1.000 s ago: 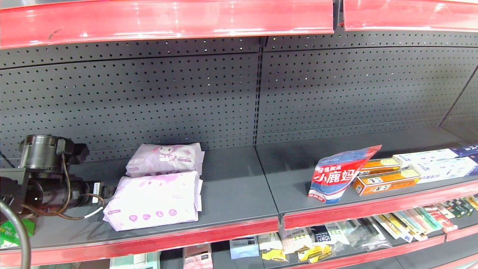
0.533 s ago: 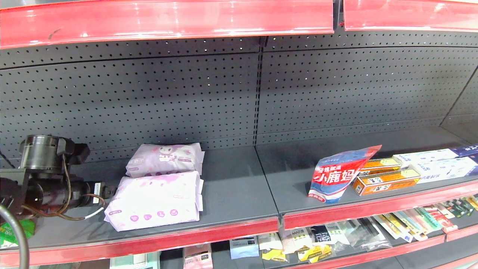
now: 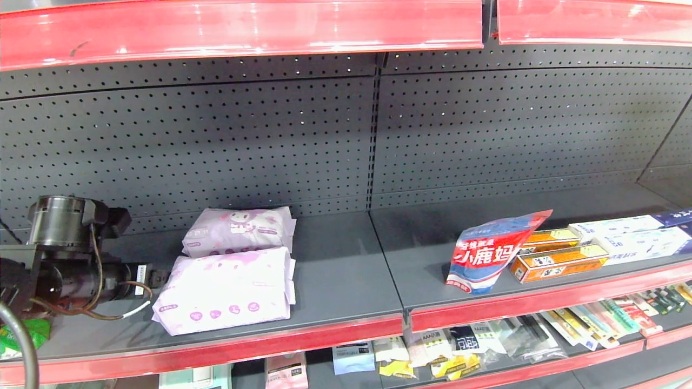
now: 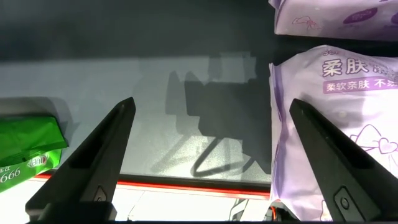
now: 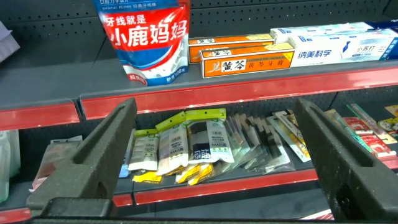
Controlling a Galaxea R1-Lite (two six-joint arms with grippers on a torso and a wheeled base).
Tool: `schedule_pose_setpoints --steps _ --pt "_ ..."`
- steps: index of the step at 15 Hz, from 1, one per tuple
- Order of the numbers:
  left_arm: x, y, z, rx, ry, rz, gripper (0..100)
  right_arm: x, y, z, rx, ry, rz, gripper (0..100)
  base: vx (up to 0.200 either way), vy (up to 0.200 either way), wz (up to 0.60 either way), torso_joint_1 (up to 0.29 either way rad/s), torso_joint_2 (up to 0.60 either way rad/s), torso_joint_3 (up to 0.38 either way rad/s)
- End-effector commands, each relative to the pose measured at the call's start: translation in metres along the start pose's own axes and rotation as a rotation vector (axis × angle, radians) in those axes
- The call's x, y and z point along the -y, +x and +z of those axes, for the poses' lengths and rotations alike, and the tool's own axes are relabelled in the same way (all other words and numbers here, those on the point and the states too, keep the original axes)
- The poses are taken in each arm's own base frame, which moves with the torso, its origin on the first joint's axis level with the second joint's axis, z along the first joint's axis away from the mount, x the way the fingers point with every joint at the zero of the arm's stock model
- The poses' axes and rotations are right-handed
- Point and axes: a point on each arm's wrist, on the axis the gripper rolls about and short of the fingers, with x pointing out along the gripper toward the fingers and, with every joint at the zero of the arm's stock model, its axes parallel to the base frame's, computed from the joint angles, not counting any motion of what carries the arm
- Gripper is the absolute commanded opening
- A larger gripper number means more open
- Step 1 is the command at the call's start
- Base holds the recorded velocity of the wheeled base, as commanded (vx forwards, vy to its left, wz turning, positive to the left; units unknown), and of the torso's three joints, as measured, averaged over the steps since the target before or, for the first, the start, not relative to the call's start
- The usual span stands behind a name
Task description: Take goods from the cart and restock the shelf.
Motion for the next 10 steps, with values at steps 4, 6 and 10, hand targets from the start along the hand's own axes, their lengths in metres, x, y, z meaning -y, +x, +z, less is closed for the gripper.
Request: schedule_pose_setpoints --steps 4,6,10 --pt "-0.0001 -0.0005 0.0001 0.002 0.000 0.000 100 0.0000 0.0001 0.0001 -0.001 0.000 0.000 100 0.000 0.000 0.00 0.000 0.00 0.000" --pt "0.0003 -0.0006 0.0001 0.002 0.001 -0.001 100 0.0000 0.0001 0.0001 -0.001 0.000 0.000 100 0.000 0.000 0.00 0.000 0.00 0.000" --pt "0.0003 -0.0005 -0.0008 -0.001 0.002 -0.001 100 0.0000 0.0001 0.0001 -0.001 -0.001 0.000 100 0.000 0.000 0.00 0.000 0.00 0.000"
